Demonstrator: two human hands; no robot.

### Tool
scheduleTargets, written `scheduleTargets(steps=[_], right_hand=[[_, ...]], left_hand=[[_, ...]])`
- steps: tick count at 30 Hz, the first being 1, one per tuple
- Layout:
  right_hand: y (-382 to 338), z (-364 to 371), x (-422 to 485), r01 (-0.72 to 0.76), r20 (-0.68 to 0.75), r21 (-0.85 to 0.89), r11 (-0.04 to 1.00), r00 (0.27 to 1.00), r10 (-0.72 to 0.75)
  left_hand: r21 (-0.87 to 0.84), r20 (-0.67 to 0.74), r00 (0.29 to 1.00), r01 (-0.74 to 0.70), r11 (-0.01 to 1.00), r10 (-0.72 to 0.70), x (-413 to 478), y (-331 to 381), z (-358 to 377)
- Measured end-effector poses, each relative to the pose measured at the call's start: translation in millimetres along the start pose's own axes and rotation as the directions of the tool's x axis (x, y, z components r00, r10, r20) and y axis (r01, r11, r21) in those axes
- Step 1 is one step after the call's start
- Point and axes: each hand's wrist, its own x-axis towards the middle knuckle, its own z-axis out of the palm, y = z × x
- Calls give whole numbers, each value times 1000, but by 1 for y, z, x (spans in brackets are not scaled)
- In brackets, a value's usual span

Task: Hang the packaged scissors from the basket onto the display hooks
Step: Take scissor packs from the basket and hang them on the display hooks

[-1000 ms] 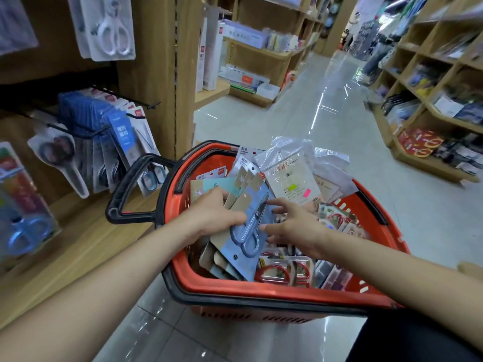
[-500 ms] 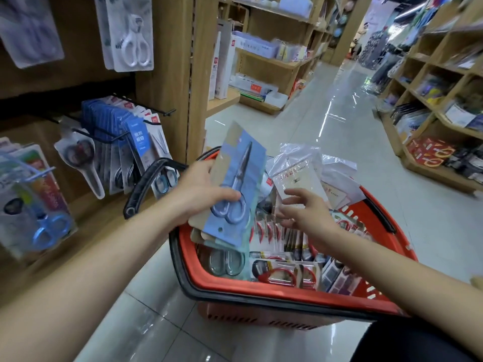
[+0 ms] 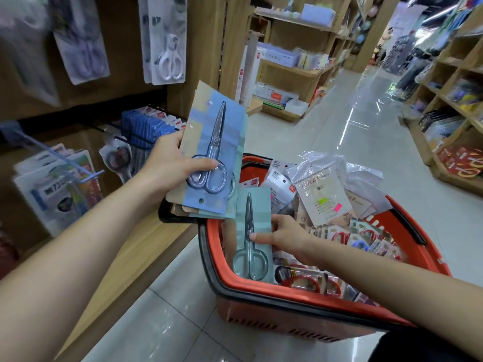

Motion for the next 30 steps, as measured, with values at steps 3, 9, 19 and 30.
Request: scheduleTargets(steps=[3, 9, 19, 30], right_hand=[[-1, 1, 2, 31, -39, -35, 999, 999, -32], [-2, -18, 1, 11, -163, 74, 997, 987, 1], [-47, -67, -25, 132, -189, 671, 730, 982, -4], [-122, -7, -27, -121, 135, 684, 719, 990, 37]], left_hand=[[-82, -15, 999, 31, 996, -32, -3, -4, -9], [-241, -55, 993, 92, 966, -108, -6, -6, -22], [-332, -36, 988, 130, 934, -150, -11, -9, -31], [-332, 12, 993, 116, 936, -119, -25, 2, -4]])
